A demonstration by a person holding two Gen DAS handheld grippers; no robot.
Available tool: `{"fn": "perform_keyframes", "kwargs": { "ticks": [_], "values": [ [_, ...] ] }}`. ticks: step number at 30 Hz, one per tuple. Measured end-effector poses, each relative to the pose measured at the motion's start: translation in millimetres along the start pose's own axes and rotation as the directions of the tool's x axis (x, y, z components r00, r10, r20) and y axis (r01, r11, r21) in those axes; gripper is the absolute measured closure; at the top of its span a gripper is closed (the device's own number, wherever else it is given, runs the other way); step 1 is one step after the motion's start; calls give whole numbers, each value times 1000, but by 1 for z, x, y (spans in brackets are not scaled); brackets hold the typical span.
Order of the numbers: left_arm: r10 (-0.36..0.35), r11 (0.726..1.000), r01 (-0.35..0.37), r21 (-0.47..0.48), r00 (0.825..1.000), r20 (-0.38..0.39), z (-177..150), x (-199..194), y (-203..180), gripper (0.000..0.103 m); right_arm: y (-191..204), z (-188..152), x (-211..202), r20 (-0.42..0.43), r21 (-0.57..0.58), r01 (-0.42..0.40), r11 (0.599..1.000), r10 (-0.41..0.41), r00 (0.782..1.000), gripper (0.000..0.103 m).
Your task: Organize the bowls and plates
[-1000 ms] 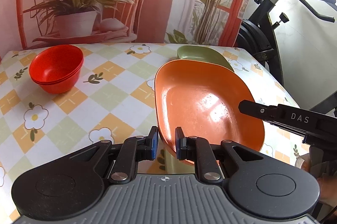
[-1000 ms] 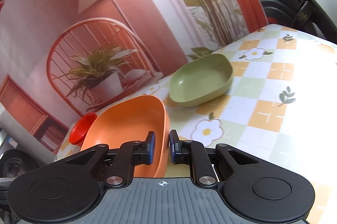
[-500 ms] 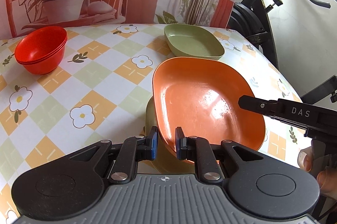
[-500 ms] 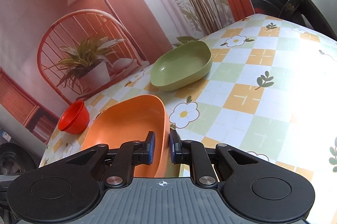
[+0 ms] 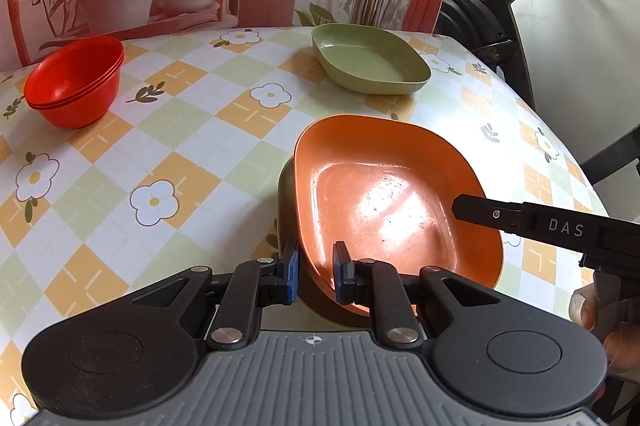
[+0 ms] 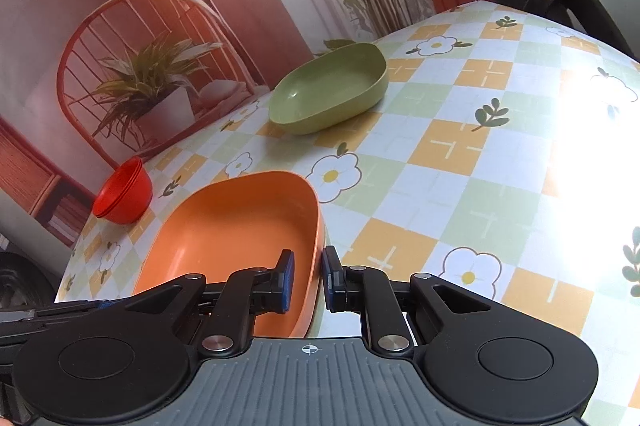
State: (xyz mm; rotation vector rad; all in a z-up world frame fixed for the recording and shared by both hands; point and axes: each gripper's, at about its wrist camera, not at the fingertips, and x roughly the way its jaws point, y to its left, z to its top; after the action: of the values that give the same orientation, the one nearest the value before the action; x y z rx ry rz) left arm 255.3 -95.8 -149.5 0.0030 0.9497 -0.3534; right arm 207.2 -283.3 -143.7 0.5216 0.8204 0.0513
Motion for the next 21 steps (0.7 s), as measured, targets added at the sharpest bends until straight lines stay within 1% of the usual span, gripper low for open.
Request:
{"fn": "perform_keyframes", "kwargs": {
  "ticks": [5, 21],
  "values": [
    [17, 1000, -17, 18, 1000, -1, -1, 2, -3, 85, 1, 0, 0, 2, -11, 3, 1000, -3, 1000, 88],
    [-1, 1000, 2, -24, 1000, 9, -4, 1, 1, 85, 0, 1, 0, 1, -18, 4, 1000, -4, 1000, 88]
  ]
}}
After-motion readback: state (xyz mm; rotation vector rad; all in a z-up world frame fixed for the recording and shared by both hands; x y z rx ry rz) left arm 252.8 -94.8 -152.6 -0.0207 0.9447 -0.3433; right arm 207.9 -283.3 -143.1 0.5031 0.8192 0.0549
